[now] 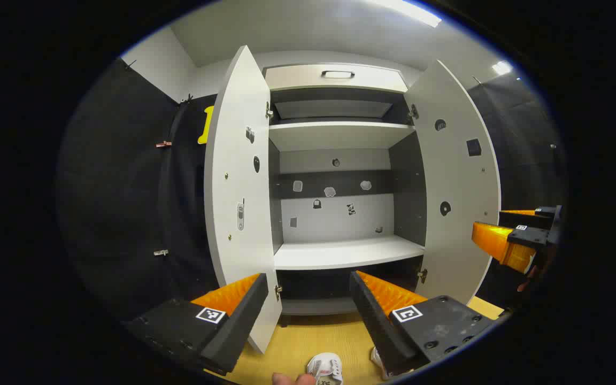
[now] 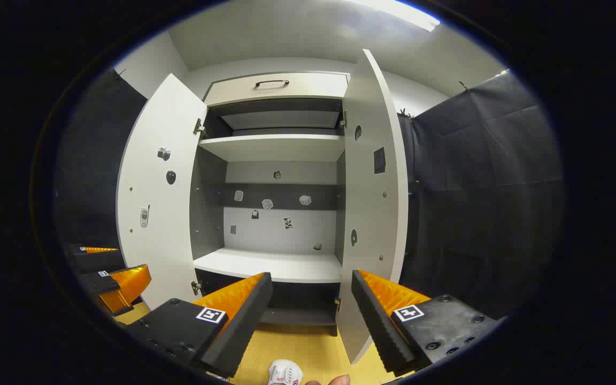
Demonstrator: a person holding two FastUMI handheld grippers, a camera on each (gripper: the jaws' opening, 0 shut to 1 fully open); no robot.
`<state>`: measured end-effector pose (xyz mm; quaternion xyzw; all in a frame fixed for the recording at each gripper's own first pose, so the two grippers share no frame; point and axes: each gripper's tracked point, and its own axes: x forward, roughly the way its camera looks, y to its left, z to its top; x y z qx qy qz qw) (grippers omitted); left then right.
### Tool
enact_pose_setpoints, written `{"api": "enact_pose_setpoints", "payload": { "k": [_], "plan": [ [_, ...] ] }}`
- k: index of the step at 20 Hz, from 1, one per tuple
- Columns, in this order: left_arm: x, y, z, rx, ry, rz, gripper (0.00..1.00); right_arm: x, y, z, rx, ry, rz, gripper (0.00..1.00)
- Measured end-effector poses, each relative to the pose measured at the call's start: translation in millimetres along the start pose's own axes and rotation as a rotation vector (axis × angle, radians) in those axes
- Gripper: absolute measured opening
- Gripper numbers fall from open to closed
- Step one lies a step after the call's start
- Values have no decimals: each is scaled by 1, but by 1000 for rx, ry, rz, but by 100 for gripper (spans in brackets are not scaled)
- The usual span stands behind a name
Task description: Grab one shoe with the right hand and put it into the shoe cabinet, grab the other shoe with the left hand and put it into the shoe cabinet; then close the right door with the right hand and the left door with the left hand.
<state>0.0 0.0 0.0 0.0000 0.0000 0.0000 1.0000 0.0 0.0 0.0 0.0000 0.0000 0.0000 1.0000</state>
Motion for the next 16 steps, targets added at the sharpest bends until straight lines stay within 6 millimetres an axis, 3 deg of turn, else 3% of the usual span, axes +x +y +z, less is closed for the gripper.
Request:
{"api": "enact_pose_setpoints", "payload": {
  "k": [8,16],
  "plan": [
    [7,-3,6,22,-28,-13,96,2,0,-1,13,3,-1,98],
    [14,-6,11,7,-60,-32,96,2,2,21,31,-45,7,98]
  ]
}}
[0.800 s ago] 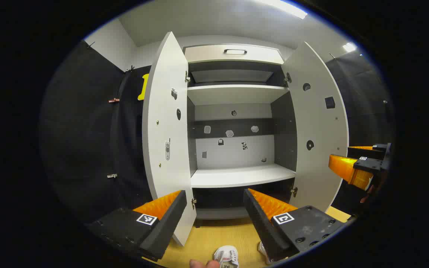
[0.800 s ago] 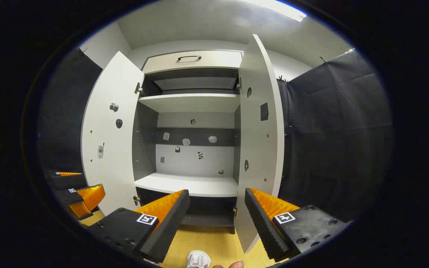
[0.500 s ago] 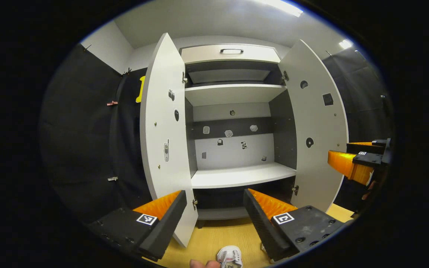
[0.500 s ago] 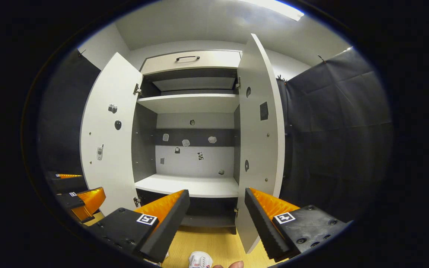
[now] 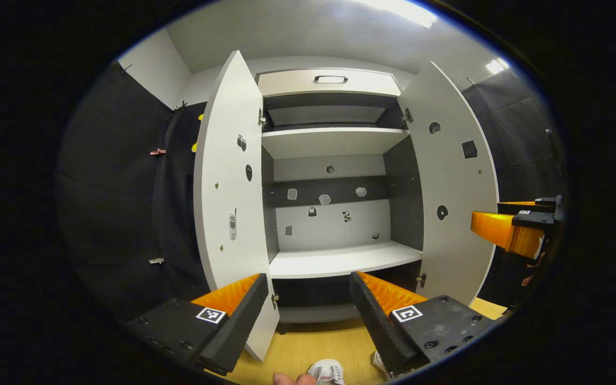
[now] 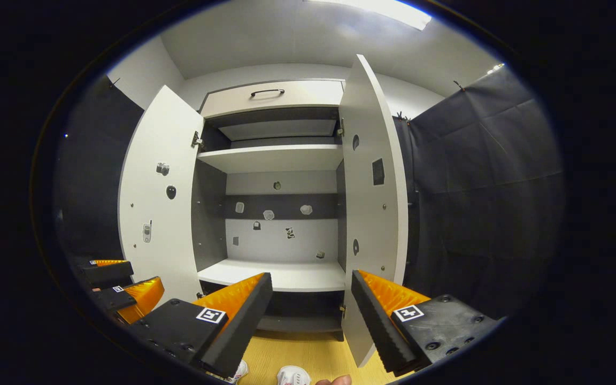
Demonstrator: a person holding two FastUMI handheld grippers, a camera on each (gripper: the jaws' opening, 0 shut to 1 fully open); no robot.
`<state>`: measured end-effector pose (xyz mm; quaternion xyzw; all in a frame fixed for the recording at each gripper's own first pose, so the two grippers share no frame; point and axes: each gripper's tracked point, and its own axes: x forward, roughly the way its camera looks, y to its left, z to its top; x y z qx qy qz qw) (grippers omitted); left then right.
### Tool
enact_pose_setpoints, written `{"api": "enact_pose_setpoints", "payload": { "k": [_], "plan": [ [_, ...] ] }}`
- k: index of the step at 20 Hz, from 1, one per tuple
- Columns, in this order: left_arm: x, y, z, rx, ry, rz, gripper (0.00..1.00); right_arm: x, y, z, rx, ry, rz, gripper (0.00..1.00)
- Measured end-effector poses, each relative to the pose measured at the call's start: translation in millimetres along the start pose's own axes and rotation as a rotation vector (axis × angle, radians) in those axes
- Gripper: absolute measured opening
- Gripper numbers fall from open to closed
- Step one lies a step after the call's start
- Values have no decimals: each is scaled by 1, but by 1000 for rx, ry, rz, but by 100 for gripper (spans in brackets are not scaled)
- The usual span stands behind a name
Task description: Grab one shoe with the right hand and put it into the shoe cabinet, grab the other shoe with the left hand and put it into the shoe cabinet; then close the right door with the right hand and the left door with the left hand.
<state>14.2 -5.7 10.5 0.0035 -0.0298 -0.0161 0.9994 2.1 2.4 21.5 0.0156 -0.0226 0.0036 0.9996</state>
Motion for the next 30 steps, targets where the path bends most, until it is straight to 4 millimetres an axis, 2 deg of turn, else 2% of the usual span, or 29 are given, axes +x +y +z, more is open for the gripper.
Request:
{"api": "enact_pose_setpoints", "payload": {
  "k": [3,5,7,10,14,20,24,26,27,28,29,30],
  "plan": [
    [2,3,-2,-5,-1,-1,97,0,-5,-2,13,11,-11,98],
    [2,8,-2,0,-8,7,96,-3,-6,-15,33,52,-10,98],
    [-1,13,-2,9,-22,17,97,-7,-1,-42,46,122,8,98],
    [-5,21,-4,38,-31,30,96,-23,8,-97,52,244,39,99],
    [-11,32,-11,59,-32,51,96,-57,28,-185,71,436,82,98],
    [-20,42,-33,74,-4,78,96,-108,60,-322,95,716,125,99],
    [-24,48,-49,72,28,91,96,-126,69,-388,126,845,104,99],
    [-24,51,-54,73,36,97,96,-125,69,-410,126,873,80,87],
    [-24,53,-57,74,40,100,96,-123,67,-420,119,880,63,77],
    [-24,55,-59,72,45,102,96,-120,64,-431,115,887,44,75],
    [-25,57,-63,67,51,106,96,-119,63,-439,115,892,26,59],
    [-25,58,-66,59,58,110,96,-115,63,-450,120,903,12,64]
  ]
}}
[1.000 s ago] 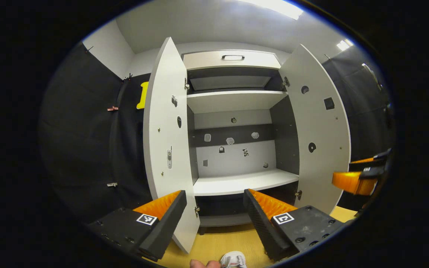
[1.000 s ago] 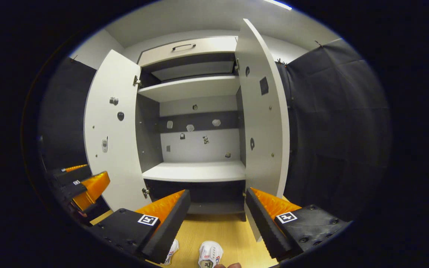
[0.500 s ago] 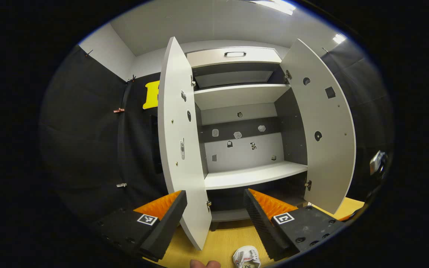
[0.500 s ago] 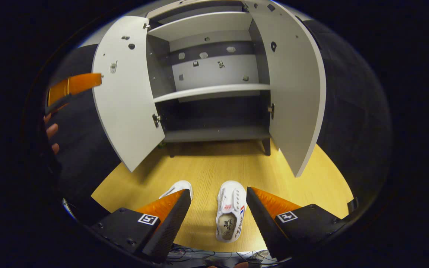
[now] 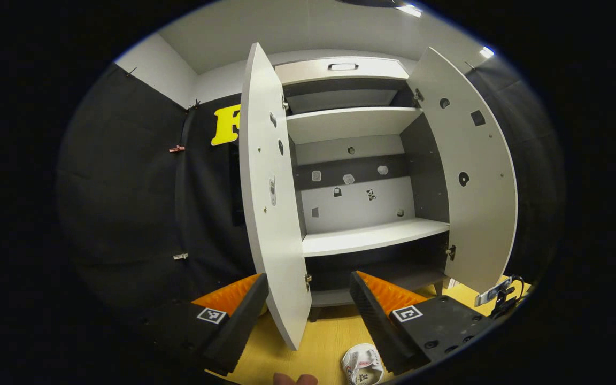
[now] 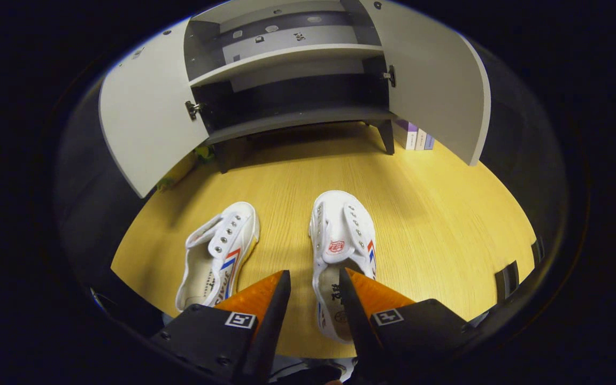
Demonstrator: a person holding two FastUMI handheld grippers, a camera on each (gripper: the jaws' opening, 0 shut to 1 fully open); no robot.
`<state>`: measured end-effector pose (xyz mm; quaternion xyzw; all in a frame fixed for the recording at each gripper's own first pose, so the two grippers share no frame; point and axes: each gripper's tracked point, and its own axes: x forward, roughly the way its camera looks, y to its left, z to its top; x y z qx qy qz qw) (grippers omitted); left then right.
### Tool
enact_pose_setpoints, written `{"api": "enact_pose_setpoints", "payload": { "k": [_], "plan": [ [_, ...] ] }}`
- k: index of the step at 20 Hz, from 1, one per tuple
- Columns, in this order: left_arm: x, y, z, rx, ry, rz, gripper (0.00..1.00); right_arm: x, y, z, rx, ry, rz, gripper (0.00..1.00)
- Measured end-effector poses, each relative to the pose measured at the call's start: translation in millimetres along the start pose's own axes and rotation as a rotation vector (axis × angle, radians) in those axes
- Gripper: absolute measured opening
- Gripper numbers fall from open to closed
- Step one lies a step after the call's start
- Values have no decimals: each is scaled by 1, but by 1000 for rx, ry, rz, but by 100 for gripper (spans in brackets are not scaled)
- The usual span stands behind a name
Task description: Grab one shoe with the right hand and put it into the shoe cabinet, grab the other shoe with the left hand and put it into the shoe cabinet; then close the right door with the right hand and the left door with the left hand.
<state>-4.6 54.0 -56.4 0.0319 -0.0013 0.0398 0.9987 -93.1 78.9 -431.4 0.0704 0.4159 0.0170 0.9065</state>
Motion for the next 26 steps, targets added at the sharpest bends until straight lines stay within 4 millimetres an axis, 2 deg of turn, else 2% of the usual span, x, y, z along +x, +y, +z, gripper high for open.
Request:
{"api": "enact_pose_setpoints", "payload": {
  "k": [2,3,4,5,6,7,9,12,13,15,21,24,26],
  "plan": [
    [0,3,-8,-10,17,6,96,19,1,-1,5,-10,-17,65],
    [0,3,-11,-9,24,8,96,30,1,-1,-5,-23,-25,62],
    [1,5,-14,-3,28,10,96,33,-2,0,-15,-35,-39,59],
    [1,7,-17,5,30,15,96,40,-2,4,-15,-49,-46,46],
    [1,9,-19,10,34,19,96,48,-1,7,-13,-72,-58,39],
    [1,10,-22,11,37,22,96,60,-6,10,-17,-100,-76,39],
    [0,12,-30,2,54,26,96,58,-5,18,-23,-148,-94,27],
    [-2,13,-40,-5,79,29,96,71,-3,24,-39,-193,-74,26],
    [-3,13,-42,-2,82,30,96,68,-1,22,-40,-194,-64,12],
    [-4,13,-47,10,89,25,96,68,-1,24,-33,-187,-39,7],
    [-2,11,-52,6,106,16,96,45,-7,44,-31,-178,19,7],
    [0,8,-47,4,99,9,96,23,-7,61,-37,-187,47,7],
    [1,6,-43,3,93,3,96,3,-2,80,-59,-200,71,7]
  ]
}}
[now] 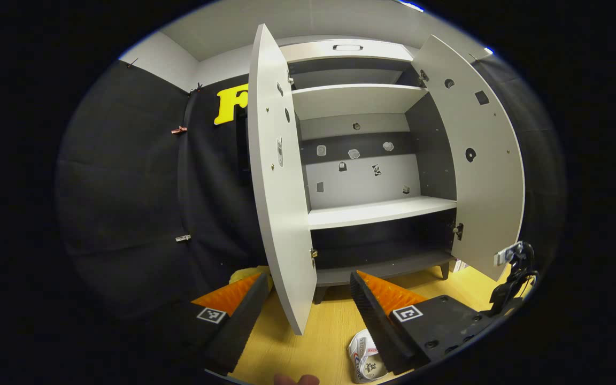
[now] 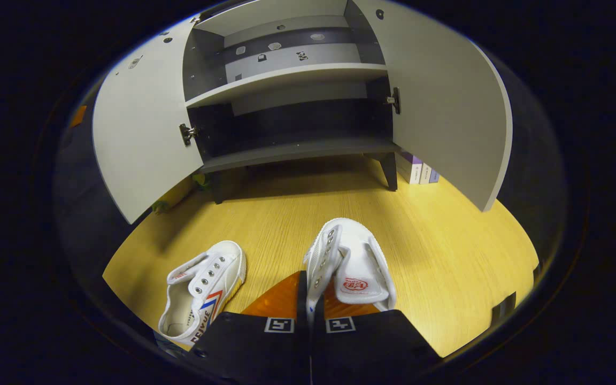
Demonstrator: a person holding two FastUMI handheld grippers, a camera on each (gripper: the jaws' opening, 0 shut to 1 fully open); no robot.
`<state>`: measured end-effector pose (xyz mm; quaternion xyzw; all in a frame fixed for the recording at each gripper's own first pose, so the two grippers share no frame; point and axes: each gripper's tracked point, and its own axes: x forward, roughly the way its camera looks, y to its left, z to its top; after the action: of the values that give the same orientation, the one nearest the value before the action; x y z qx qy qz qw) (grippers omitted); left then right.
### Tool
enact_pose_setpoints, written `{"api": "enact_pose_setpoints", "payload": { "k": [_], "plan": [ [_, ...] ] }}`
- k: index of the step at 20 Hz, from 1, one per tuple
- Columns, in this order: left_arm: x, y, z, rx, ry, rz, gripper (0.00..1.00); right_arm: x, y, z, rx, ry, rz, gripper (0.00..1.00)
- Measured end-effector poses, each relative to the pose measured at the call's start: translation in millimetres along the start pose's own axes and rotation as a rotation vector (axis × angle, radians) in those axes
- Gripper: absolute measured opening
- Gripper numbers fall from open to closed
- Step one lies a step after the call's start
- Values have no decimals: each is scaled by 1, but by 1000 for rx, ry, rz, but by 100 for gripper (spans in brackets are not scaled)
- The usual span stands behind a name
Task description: Grab one shoe with the right hand and put it into the shoe cabinet, grab the other shoe with the left hand and put it into the shoe cabinet; then close the right door with the right hand and the left door with the left hand.
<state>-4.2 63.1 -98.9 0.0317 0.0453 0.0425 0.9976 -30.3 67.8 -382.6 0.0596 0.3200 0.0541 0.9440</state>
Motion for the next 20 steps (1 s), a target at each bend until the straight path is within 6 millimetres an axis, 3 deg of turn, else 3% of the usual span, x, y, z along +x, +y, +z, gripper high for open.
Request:
{"api": "enact_pose_setpoints", "payload": {
  "k": [3,9,12,15,20],
  "plan": [
    [1,-3,5,-4,-9,-7,96,-23,8,44,-11,-30,27,7],
    [1,-10,15,-21,-21,-27,96,-65,27,151,-33,-136,52,7],
    [3,-16,22,-23,-33,-36,96,-75,36,204,-44,-177,59,6],
    [4,-21,26,-34,-40,-52,96,-68,42,254,-22,-190,72,6],
    [8,-30,30,-72,-39,-72,96,-33,45,339,-49,-232,67,6]
  ]
}}
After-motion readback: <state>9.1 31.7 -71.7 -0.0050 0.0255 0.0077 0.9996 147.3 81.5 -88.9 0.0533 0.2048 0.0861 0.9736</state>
